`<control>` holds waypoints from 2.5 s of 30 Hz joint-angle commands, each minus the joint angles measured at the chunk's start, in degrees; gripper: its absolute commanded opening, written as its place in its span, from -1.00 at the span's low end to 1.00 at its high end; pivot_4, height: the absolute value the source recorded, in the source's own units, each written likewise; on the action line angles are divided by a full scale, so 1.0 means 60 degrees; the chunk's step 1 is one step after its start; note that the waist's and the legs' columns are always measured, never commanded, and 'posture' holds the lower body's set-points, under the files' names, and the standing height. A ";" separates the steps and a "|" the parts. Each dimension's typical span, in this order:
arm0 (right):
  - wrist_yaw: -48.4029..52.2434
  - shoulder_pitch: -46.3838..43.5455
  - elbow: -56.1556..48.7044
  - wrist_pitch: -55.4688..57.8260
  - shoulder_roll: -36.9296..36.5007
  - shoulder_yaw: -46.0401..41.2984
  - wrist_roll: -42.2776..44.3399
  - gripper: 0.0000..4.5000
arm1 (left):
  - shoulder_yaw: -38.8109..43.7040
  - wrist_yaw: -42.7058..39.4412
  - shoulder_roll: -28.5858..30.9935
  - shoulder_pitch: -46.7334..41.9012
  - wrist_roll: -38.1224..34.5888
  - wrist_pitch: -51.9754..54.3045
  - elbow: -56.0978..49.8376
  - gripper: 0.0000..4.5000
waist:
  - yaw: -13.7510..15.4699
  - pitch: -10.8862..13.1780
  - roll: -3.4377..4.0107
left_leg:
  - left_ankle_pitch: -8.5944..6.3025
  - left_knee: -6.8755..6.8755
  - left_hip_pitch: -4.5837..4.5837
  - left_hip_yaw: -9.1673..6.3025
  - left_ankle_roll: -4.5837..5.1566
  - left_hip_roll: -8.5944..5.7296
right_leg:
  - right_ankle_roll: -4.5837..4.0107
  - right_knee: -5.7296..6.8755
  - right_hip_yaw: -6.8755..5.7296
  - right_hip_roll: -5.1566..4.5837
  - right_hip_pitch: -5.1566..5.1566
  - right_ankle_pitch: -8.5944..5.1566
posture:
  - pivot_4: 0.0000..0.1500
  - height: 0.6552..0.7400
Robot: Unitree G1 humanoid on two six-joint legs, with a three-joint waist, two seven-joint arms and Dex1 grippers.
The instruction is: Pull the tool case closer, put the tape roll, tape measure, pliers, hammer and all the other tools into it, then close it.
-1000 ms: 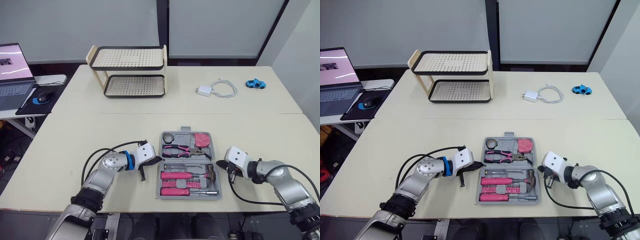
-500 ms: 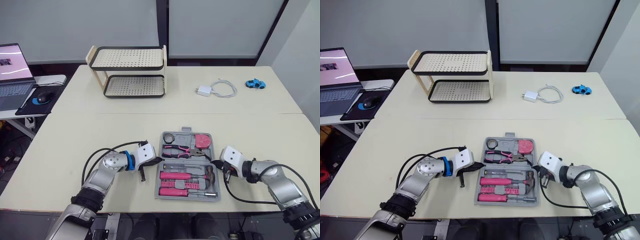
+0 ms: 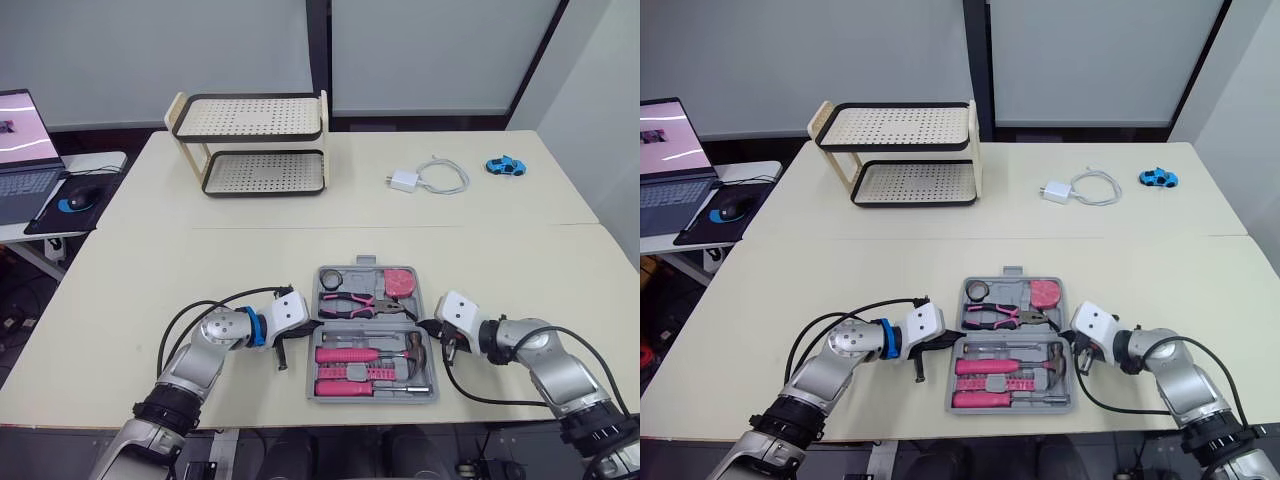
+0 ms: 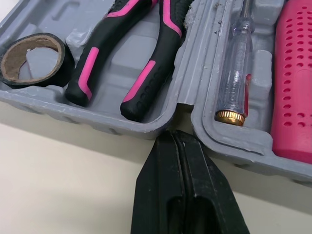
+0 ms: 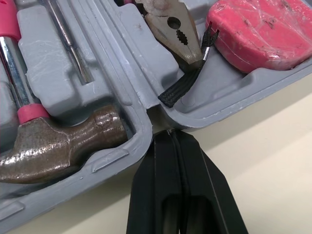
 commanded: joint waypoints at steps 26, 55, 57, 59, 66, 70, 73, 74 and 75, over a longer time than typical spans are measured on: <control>0.0583 0.1002 -0.1832 0.0455 -0.0204 0.0278 0.0186 -0.99 | -0.0190 -0.0604 0.0544 0.1228 -0.0281 0.0802 -0.2150 -1.00 | 0.0001 -0.0001 0.0002 | -0.0004 -0.0007 0.0001 0.0001 0.0007 0.0002 | 0.0000 -0.0002 0.0001 0.0000 -0.0001 0.0000 | 1.00 1.00; 0.0259 0.1149 -0.2063 0.0523 -0.0033 0.0286 0.0038 -0.99 | -0.0203 -0.0309 0.0247 0.1026 -0.0014 0.0796 -0.2018 -1.00 | 0.0013 -0.0001 0.0002 | -0.0004 -0.0006 0.0003 0.0000 0.0007 0.0000 | 0.0000 -0.0004 -0.0001 -0.0002 0.0006 0.0000 | 1.00 1.00; 0.0182 0.1108 -0.2045 0.0516 0.0006 0.0280 -0.0003 -0.99 | -0.0199 -0.0263 0.0239 0.1001 0.0016 0.0766 -0.1971 -1.00 | 0.0010 -0.0001 0.0002 | -0.0004 -0.0006 0.0005 0.0001 0.0007 0.0001 | 0.0000 -0.0004 -0.0001 -0.0001 0.0006 0.0000 | 1.00 1.00; 0.0160 0.1088 -0.2024 0.0508 0.0006 0.0284 -0.0041 -0.99 | -0.0205 -0.0220 0.0225 0.0972 0.0031 0.0746 -0.1928 -1.00 | 0.0010 -0.0001 0.0002 | -0.0004 -0.0006 0.0006 0.0000 0.0007 0.0002 | 0.0000 -0.0004 -0.0001 -0.0001 0.0007 0.0000 | 1.00 1.00; -0.0010 0.0989 -0.1973 0.0534 0.0121 0.0262 -0.0194 -0.99 | -0.0218 -0.0092 0.0149 0.0895 0.0090 0.0646 -0.1785 -1.00 | 0.0010 -0.0002 0.0003 | -0.0004 -0.0005 0.0010 0.0000 0.0007 0.0001 | 0.0000 -0.0004 -0.0001 -0.0001 0.0012 0.0000 | 1.00 1.00; -0.0062 0.0948 -0.1936 0.0553 0.0180 0.0247 -0.0287 -0.99 | -0.0250 -0.0043 0.0083 0.0834 0.0136 0.0624 -0.1716 -1.00 | 0.0012 -0.0002 0.0004 | -0.0004 -0.0004 0.0010 -0.0001 0.0007 0.0000 | 0.0000 -0.0003 -0.0001 -0.0001 0.0013 0.0000 | 1.00 1.00; -0.0168 0.0896 -0.1887 0.0579 0.0204 0.0241 -0.0373 -0.99 | -0.0289 0.0004 0.0024 0.0776 0.0178 0.0605 -0.1665 -1.00 | 0.0013 -0.0003 0.0004 | -0.0004 -0.0003 0.0010 -0.0001 0.0007 0.0000 | 0.0000 -0.0003 -0.0001 -0.0001 0.0012 0.0000 | 1.00 1.00; -0.0184 0.0881 -0.1879 0.0595 0.0211 0.0239 -0.0389 -0.99 | -0.0303 0.0018 0.0002 0.0755 0.0193 0.0601 -0.1647 -1.00 | 0.0012 -0.0003 0.0004 | -0.0004 -0.0003 0.0010 0.0000 0.0007 0.0000 | 0.0000 -0.0003 -0.0001 -0.0001 0.0013 0.0000 | 1.00 1.00; -0.0185 0.0871 -0.1874 0.0615 0.0218 0.0238 -0.0391 -0.99 | -0.0315 0.0027 -0.0018 0.0737 0.0202 0.0601 -0.1630 -1.00 | 0.0013 -0.0003 0.0004 | -0.0004 -0.0003 0.0009 0.0000 0.0007 0.0000 | 0.0000 -0.0003 -0.0001 -0.0001 0.0013 0.0000 | 1.00 1.00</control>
